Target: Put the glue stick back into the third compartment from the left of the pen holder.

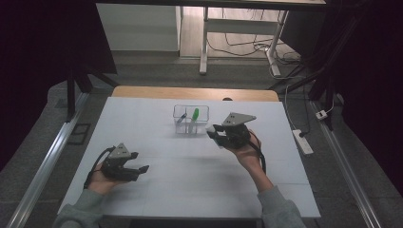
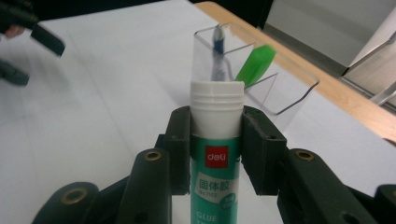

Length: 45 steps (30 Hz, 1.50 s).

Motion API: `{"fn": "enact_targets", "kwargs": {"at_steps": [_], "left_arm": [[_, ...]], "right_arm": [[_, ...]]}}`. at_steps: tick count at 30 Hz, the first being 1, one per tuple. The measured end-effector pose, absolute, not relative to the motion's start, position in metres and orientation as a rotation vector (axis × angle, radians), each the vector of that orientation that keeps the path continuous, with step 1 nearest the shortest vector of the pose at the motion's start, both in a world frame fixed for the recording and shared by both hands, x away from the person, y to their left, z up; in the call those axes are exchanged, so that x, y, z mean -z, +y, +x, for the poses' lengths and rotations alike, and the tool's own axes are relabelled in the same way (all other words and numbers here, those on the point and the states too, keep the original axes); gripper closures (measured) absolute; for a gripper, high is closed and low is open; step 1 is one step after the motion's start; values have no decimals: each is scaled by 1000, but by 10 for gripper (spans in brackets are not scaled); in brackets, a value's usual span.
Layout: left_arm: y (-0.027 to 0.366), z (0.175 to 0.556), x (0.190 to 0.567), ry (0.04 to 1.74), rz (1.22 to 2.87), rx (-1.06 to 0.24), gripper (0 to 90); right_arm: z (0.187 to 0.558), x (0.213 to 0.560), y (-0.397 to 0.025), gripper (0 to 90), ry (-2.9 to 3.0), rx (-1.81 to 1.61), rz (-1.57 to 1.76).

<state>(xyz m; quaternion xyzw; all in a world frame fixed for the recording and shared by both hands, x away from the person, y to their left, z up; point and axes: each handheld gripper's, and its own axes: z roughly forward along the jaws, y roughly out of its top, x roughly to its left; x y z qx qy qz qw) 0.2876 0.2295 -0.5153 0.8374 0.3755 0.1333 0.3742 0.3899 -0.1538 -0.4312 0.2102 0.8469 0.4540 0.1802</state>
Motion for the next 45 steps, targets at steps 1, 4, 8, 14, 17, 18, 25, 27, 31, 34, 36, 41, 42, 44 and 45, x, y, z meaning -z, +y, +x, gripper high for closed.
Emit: {"fn": "enact_targets", "kwargs": {"at_steps": [1,4,8,14,17,18,25,27,31,34,36,41,42,44,45], "left_arm": [[230,288,515,961,2144,-340,282],[230,288,516,960,2142,-338,282],[230,288,516,956,2143,-336,282],[229,288,516,954,2144,-336,282],[229,289,516,957,2145,-334,282],[229,289,516,957,2145,-333,282],[230,289,517,957,2148,-331,281],[231,290,517,958,2147,-330,281],[232,290,518,961,2146,-328,282],[232,290,518,960,2145,-327,281],[231,290,518,960,2147,-328,282],[231,290,519,957,2153,-327,281],[231,290,519,959,2150,-327,281],[232,290,519,960,2148,-326,281],[232,290,519,960,2148,-326,281]], "right_arm": [[392,429,-153,645,2384,-1286,604],[400,423,-151,646,2346,-1305,627],[410,416,-149,645,2302,-1330,664],[426,408,-145,645,2251,-1373,725],[436,405,-144,645,2232,-1381,749],[439,404,-143,645,2229,-1383,753],[460,405,-138,645,2189,-1427,816],[465,405,-135,645,2183,-1446,830],[472,407,-128,645,2179,-1476,847],[475,411,-122,645,2180,-1459,838],[478,413,-119,645,2179,-1462,844],[487,418,-114,644,2163,-1483,859],[488,419,-113,644,2161,-1487,863],[490,421,-111,644,2163,-1484,865],[491,423,-110,644,2165,-1483,869]]}}
